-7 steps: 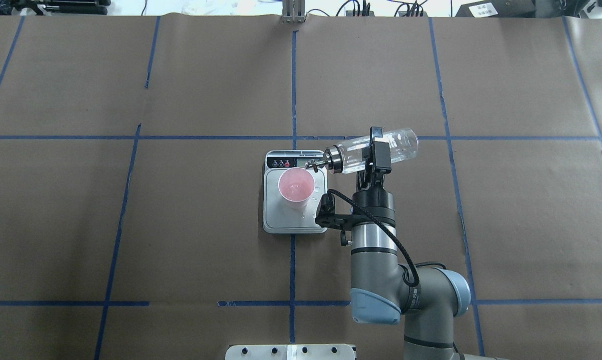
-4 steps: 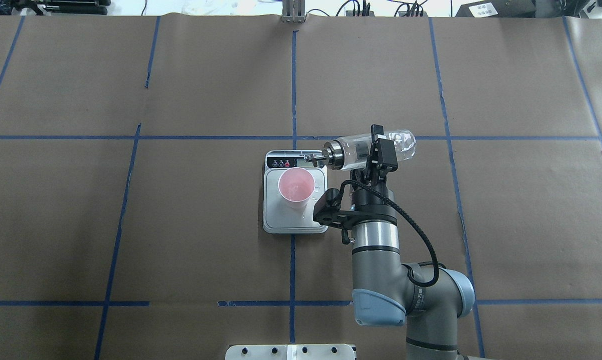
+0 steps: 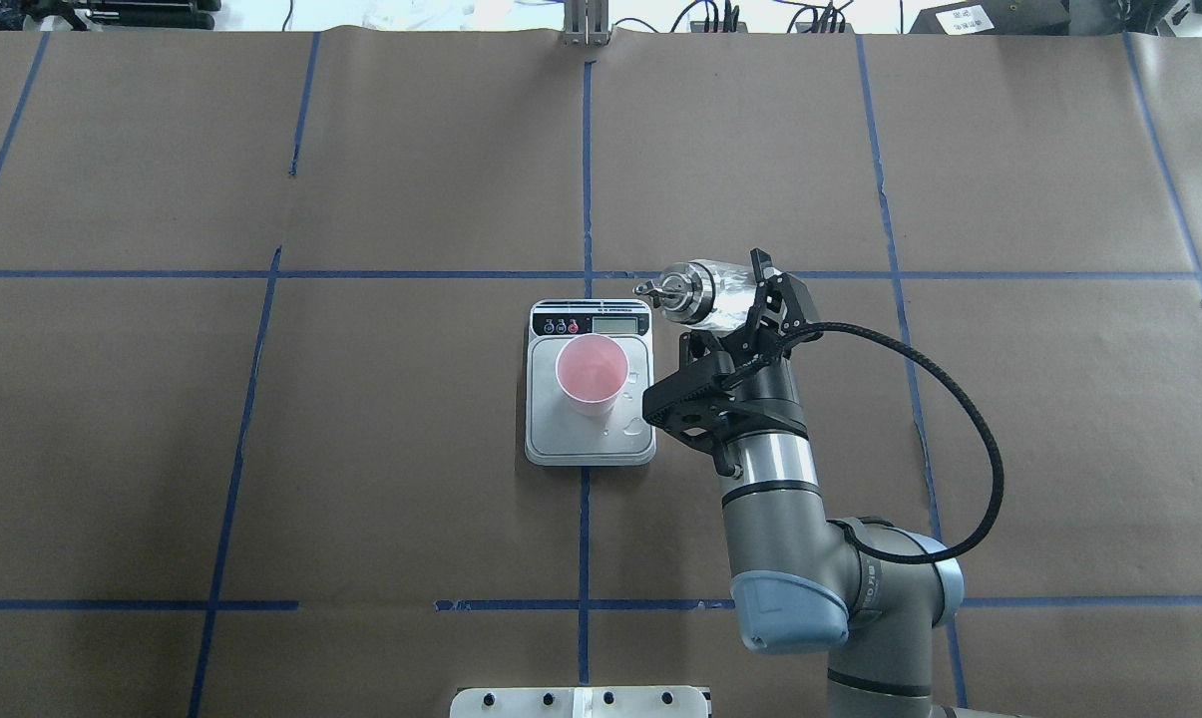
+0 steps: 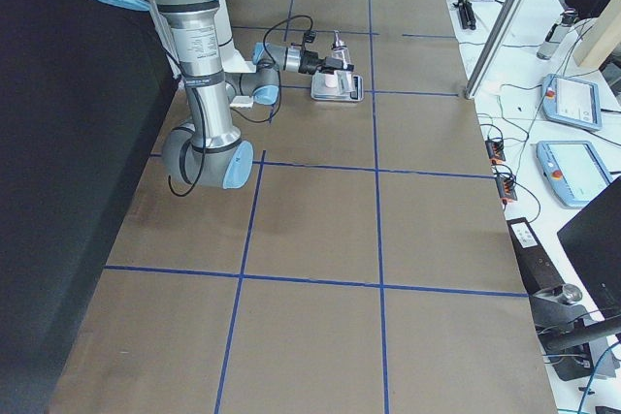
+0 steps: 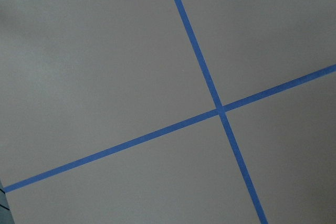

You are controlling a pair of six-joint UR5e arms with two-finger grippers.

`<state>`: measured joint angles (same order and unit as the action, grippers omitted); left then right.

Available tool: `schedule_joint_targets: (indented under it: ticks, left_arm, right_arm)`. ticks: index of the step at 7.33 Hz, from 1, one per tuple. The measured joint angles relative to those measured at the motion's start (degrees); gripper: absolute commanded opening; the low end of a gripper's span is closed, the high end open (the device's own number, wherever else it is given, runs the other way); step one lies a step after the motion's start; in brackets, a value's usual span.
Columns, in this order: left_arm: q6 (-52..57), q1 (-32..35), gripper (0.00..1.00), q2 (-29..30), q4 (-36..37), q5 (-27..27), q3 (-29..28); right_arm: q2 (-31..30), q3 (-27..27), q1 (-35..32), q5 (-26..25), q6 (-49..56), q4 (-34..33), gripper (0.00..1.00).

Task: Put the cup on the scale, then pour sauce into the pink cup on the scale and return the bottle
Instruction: 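Turn the bottle upright and carry it back with the right gripper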

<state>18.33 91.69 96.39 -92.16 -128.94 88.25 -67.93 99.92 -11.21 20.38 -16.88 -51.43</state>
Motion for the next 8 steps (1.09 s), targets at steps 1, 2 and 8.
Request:
schedule_joint_targets:
  ticks: [1, 2, 8]
  left_arm:
    - [-0.03, 0.01, 1.0, 0.07, 0.05, 0.02, 0.48]
    - [-0.04, 0.02, 1.0, 0.09, 0.12, 0.08, 0.96]
    - [-0.22, 0.15, 1.0, -0.61, 0.78, 0.44, 4.14]
  right_arm:
    - [-0.41, 0.15, -1.19, 2.16, -5.34, 0.33, 0.0]
    - [-1.4, 0.37, -3.04, 5.48, -10.46, 0.47, 0.0]
    - [-11.39, 3.96, -15.47, 28.71, -43.58, 0.24, 0.0]
